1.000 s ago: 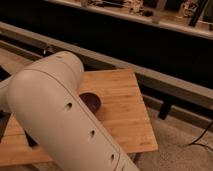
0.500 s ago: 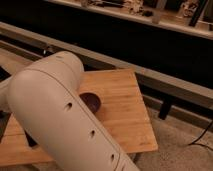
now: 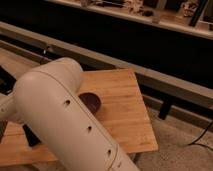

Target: Push the eraser across the table

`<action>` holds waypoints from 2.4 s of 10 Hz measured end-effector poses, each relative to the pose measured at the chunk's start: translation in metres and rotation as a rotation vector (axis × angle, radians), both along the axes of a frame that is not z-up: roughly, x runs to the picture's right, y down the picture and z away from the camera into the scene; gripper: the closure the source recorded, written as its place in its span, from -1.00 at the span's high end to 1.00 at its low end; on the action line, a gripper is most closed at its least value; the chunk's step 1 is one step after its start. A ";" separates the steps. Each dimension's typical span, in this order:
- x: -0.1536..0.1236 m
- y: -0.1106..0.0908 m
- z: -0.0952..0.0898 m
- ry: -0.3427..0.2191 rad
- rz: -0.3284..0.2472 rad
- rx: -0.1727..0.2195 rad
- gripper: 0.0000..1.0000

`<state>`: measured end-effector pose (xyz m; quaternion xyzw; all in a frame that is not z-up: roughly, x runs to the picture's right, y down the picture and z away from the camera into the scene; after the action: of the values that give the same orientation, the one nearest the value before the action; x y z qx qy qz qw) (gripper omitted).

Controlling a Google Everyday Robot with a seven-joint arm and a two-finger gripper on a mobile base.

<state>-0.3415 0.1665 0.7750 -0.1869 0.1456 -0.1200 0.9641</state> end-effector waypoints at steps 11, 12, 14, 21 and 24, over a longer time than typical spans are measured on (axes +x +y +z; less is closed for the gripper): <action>-0.044 -0.014 -0.100 -0.059 -0.227 0.122 -1.00; -0.015 -0.010 -0.096 0.052 -0.210 0.108 -1.00; -0.005 -0.009 -0.104 0.099 -0.217 0.103 -1.00; 0.025 0.037 -0.010 0.149 -0.019 -0.031 -1.00; -0.001 0.023 0.005 0.015 -0.018 -0.022 -1.00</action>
<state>-0.3427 0.1899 0.7798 -0.1969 0.1531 -0.1286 0.9598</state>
